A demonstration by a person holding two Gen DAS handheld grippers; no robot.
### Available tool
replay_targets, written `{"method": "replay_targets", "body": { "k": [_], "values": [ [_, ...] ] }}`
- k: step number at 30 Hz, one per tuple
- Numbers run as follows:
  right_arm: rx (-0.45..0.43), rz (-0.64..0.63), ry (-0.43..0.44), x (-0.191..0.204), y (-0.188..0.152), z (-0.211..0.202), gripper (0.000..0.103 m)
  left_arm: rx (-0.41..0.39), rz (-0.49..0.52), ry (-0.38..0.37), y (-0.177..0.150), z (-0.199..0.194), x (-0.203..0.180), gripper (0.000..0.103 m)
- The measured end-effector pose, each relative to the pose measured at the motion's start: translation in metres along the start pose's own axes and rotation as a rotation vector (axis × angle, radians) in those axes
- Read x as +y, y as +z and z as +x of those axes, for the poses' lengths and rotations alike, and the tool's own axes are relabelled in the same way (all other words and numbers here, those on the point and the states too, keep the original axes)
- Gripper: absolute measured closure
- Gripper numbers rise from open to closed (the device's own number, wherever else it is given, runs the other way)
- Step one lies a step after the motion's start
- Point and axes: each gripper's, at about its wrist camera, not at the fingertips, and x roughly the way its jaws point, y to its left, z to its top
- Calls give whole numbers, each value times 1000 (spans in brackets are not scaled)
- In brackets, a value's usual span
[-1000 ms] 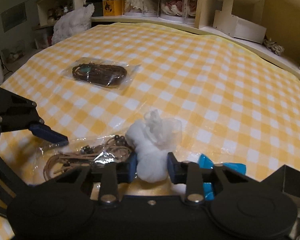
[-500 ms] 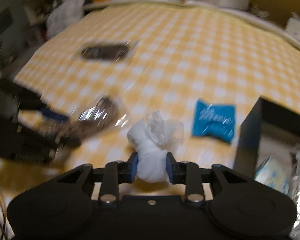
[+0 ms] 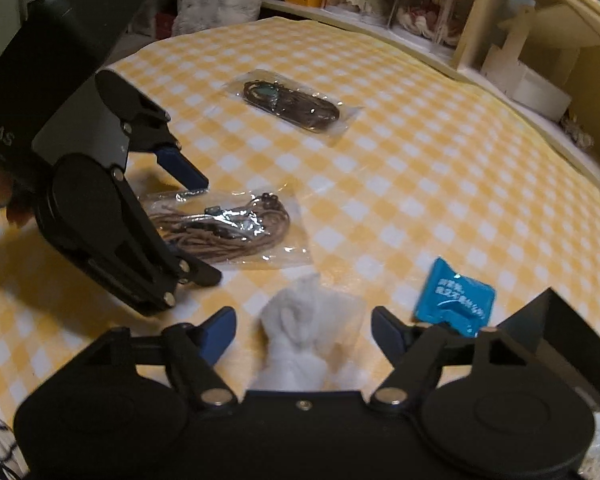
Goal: Organize soft objects
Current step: 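Grasp the brown lace bag with the left tool while the right tool carries the tissue, then lower the tissue into the box and open the right tool while the left tool lifts the lace bag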
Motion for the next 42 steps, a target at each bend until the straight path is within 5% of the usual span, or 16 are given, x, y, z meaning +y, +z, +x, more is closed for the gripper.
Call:
{"method": "replay_targets", "body": {
  "k": [7,14,18,26,42],
  "values": [
    [-16,-71,-34,6,0,4,40,8,-18,-10,3,-2,0,51],
    [-68,-138,-74,10,2,-9,26,9,-72,-13,4,-7,6,71],
    [-24,-179,-48,17,-1,4,34,-3,-93,-9,3,-12,8,72],
    [-3,-77,-31,5,0,13,66,-42,-139,-13,3,-23,11,73],
    [-185,266,-51,-38,16,-50,76,-232,-244,17,18,-86,-5,74]
  ]
}}
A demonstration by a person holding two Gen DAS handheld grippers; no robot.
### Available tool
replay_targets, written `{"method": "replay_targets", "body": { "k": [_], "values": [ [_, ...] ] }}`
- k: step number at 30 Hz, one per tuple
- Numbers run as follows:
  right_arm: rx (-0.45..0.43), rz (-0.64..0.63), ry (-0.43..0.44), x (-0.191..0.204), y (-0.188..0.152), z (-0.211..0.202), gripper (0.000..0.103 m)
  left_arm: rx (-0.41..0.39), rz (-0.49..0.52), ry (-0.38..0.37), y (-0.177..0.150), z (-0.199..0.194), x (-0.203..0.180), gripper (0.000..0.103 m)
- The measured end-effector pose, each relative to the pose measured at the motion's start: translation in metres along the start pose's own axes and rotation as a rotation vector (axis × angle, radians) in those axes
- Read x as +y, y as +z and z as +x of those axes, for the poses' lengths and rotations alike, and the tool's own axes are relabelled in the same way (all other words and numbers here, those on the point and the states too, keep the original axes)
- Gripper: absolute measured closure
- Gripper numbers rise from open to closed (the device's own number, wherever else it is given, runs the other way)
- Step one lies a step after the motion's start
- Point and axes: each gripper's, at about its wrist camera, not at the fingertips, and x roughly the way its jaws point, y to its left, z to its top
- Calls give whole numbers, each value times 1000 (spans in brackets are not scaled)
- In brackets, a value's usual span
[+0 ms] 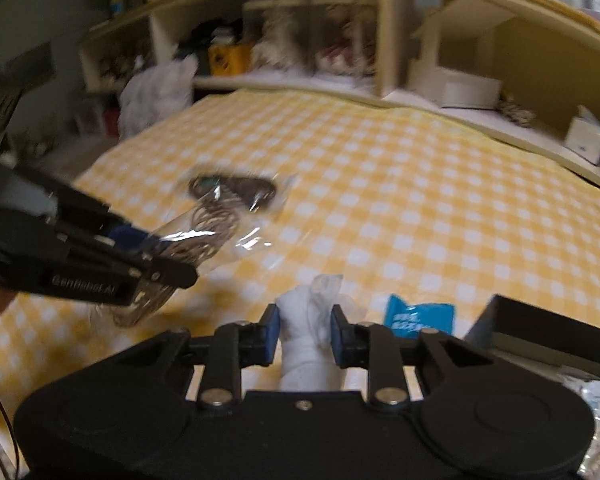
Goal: Organize soft objects
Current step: 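Lower the tissue into the box and open the right tool while the left tool lifts the lace bag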
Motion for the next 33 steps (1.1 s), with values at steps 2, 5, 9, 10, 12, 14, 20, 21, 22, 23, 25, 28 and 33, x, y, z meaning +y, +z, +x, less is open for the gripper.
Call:
{"method": "replay_targets", "body": {
  "k": [2,5,9,10,12,14,20,21,22,23,25,28,33],
  "values": [
    [-25,25,-18,-6,4,-11,76,-30,-5,-5,8,-10,-4,74],
    [-52,62,-49,-17,8,-27,76,-66,-19,-22,18,-20,-12,74],
    [-100,131,-110,-38,10,-49,76,-88,-18,-53,31,-21,-34,74],
    [-111,151,-126,-45,10,-55,76,-92,-12,-63,34,-20,-40,74],
    [-134,193,-154,-59,9,-66,76,-98,7,-89,40,-18,-56,74],
    [-151,230,-184,-73,7,-77,76,-109,37,-118,46,-15,-73,74],
    [-184,342,-246,-113,-8,-99,76,-126,102,-174,60,-1,-117,74],
    [-180,374,-254,-122,-11,-98,76,-125,105,-181,61,3,-123,74],
    [-171,403,-255,-130,-15,-96,76,-124,108,-187,62,6,-128,74],
    [-164,436,-246,-138,-18,-93,76,-122,113,-193,62,9,-133,74],
    [-146,528,-208,-156,-27,-83,76,-117,122,-200,63,15,-140,74],
    [-113,697,-187,-174,-42,-63,76,-102,133,-203,63,25,-148,74],
    [-100,881,-198,-186,-60,-36,76,-81,146,-198,62,36,-154,74]
  ]
}}
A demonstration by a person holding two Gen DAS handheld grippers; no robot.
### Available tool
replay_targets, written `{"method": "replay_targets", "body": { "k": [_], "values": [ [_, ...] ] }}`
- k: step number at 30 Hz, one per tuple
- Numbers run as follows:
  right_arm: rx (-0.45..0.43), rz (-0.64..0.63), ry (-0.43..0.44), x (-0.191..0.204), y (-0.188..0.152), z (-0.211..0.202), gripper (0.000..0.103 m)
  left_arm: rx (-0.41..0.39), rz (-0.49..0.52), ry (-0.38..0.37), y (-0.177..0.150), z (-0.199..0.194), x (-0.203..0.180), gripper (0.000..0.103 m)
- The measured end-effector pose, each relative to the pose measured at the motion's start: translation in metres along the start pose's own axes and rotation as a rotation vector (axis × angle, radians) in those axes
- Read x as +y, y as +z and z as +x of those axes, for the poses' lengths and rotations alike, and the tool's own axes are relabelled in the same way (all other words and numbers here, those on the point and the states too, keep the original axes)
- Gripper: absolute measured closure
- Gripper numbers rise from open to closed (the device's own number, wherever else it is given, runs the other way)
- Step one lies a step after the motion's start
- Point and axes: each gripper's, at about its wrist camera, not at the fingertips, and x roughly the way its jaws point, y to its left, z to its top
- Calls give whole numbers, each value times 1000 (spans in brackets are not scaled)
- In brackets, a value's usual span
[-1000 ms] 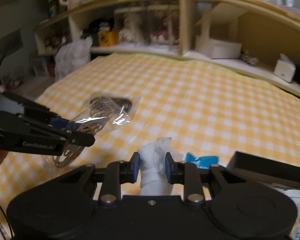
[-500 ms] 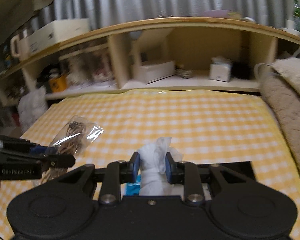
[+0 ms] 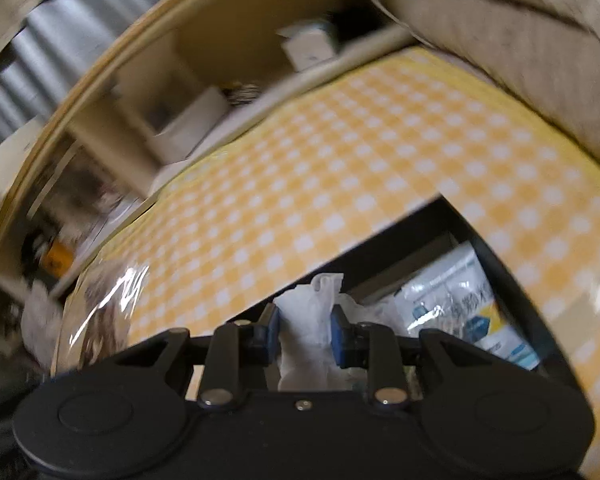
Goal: Organize soft objects
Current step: 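Lower the tissue into the box and open the right tool while the left tool lifts the lace bag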
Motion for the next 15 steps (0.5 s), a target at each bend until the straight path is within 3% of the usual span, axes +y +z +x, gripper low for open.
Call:
{"method": "replay_targets", "body": {
  "k": [1,3,4,5,15],
  "values": [
    [-3,19,-11,-1,-1,4,75,2,2,0,0,2,0,74],
    [-12,59,-11,-2,-2,12,63,7,14,1,1,6,0,74],
    [1,73,-16,-2,-2,14,43,9,24,2,3,8,-1,74],
    [15,76,-27,-2,-1,14,30,10,36,1,3,10,-2,74],
    [-142,49,-44,-16,21,-40,31,14,279,-55,19,38,-29,74]
  ]
}}
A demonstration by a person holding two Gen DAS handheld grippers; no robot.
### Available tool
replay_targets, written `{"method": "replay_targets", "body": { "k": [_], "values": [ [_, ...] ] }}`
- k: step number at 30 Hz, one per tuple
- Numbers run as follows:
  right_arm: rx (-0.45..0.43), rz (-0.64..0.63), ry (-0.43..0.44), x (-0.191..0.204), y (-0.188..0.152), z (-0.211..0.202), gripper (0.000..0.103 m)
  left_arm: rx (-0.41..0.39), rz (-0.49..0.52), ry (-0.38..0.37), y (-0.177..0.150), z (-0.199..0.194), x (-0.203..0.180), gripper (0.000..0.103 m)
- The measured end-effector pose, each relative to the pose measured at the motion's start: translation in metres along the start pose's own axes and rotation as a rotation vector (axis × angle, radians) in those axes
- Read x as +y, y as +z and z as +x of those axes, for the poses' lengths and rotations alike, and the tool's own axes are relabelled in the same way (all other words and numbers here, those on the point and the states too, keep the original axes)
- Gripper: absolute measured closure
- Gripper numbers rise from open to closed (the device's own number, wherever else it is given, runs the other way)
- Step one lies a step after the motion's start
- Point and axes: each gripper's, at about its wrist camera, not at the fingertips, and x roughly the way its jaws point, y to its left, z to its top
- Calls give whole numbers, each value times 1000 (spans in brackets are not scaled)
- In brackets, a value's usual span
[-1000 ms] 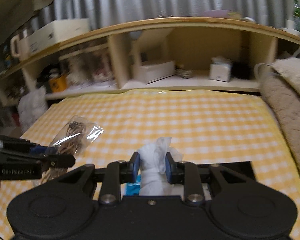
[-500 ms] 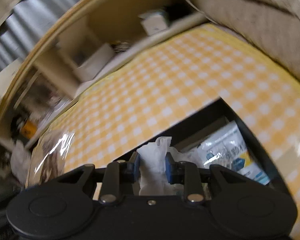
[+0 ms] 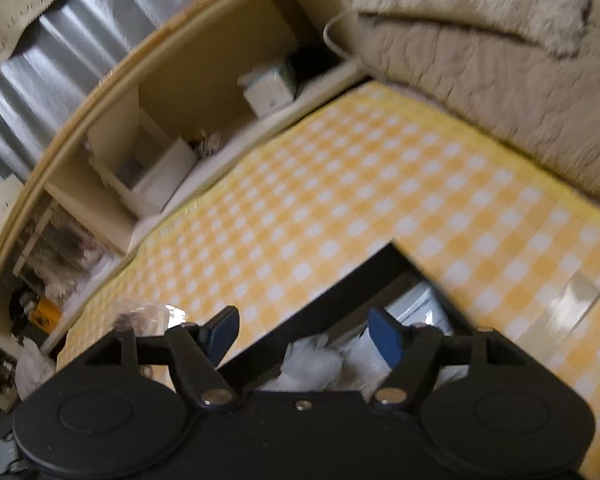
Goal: Organize soft objects
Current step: 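Lower the tissue into the box and open the right tool while the left tool lifts the lace bag, then lower the brown lace bag into the black box and open the left tool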
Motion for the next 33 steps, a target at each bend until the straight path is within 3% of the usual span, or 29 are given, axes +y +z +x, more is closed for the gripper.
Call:
{"method": "replay_targets", "body": {
  "k": [6,9,13,16,20,22,24,26,32,33],
  "values": [
    [-49,-39,-20,-7,8,-15,30,46,186,-83,16,37,-23,74],
    [-50,-48,-24,-10,9,-13,30,96,325,-143,18,59,-36,74],
    [-42,-39,-24,-17,9,-7,30,156,515,-166,12,81,-49,74],
    [-30,-34,-28,-22,9,-1,30,168,602,-179,8,90,-48,70],
    [-1,-65,-39,-21,8,7,30,190,630,-170,6,95,-40,43],
    [14,-92,-34,-19,7,10,35,180,602,-187,5,88,-35,43],
    [23,-104,-22,-18,7,12,46,164,574,-210,5,81,-30,43],
    [35,-118,-6,-16,8,14,56,151,535,-221,7,72,-26,52],
    [105,-240,-8,-3,4,37,63,137,383,-224,12,63,-16,92],
    [121,-265,-20,-1,1,43,64,157,373,-225,12,67,-17,93]
  ]
}}
